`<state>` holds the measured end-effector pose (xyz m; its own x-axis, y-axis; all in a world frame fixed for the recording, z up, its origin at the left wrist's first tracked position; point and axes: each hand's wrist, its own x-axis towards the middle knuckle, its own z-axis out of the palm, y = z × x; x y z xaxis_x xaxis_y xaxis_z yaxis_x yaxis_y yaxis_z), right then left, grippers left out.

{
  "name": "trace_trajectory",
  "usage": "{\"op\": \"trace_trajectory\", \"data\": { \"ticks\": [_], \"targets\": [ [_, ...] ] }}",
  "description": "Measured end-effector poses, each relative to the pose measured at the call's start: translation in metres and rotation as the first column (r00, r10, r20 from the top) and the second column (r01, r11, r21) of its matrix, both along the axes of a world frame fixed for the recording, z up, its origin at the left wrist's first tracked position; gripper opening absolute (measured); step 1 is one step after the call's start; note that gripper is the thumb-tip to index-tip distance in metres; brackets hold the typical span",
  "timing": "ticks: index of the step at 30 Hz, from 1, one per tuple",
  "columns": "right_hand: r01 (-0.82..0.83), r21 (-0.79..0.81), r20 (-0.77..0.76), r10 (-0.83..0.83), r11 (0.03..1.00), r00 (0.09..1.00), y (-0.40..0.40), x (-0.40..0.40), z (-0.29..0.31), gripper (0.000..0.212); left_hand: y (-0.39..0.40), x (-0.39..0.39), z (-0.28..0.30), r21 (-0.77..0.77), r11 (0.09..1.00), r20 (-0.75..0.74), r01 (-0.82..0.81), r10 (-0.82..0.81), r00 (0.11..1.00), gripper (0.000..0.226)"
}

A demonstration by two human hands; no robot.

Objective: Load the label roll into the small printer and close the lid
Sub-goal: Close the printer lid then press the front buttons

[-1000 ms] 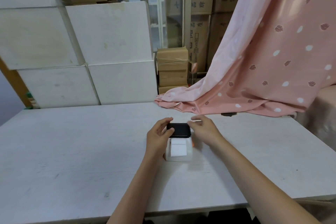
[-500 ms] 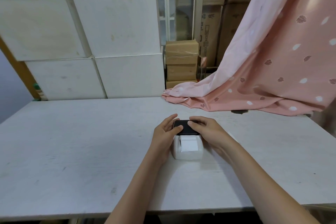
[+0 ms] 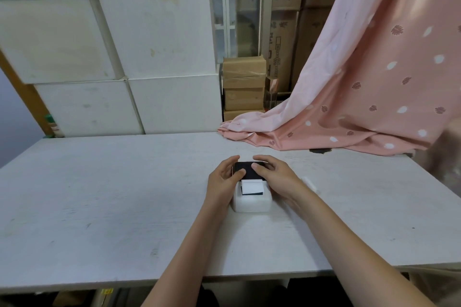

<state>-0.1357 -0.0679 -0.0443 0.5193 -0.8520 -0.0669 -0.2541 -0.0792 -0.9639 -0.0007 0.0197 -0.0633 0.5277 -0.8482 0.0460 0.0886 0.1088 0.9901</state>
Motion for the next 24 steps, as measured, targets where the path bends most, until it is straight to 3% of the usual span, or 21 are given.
{"op": "trace_trajectory", "data": {
  "ticks": [4,7,10,15,20,24],
  "targets": [
    [0.173,0.051,0.157,-0.179,0.984,0.971,0.026,-0.004,-0.002,0.039,0.009,-0.004,0.0,0.026,0.995,0.021,-0.094,0.093,0.995,0.033],
    [0.189,0.135,0.207,-0.215,0.973,0.955,0.036,-0.015,-0.01,0.044,0.02,-0.007,-0.001,0.054,0.996,-0.05,-0.072,0.075,0.996,0.037],
    [0.123,0.139,0.205,-0.15,0.983,0.967,0.044,-0.025,-0.018,0.036,0.03,-0.017,0.003,0.049,0.998,-0.037,-0.033,0.034,0.999,0.04],
    [0.086,-0.02,0.185,-0.081,0.996,0.979,0.057,-0.026,-0.017,0.05,0.036,-0.026,0.005,0.049,0.998,0.129,-0.047,0.04,0.991,0.045],
    [0.065,-0.099,0.145,-0.05,0.993,0.988,0.064,-0.025,-0.013,0.04,0.042,-0.029,0.01,0.046,0.998,0.131,-0.038,0.031,0.991,0.047],
    [0.064,-0.055,0.188,-0.053,0.996,0.981,0.062,-0.026,-0.013,0.037,0.045,-0.029,0.011,0.03,1.0,0.121,-0.007,0.003,0.993,0.051]
  ]
}}
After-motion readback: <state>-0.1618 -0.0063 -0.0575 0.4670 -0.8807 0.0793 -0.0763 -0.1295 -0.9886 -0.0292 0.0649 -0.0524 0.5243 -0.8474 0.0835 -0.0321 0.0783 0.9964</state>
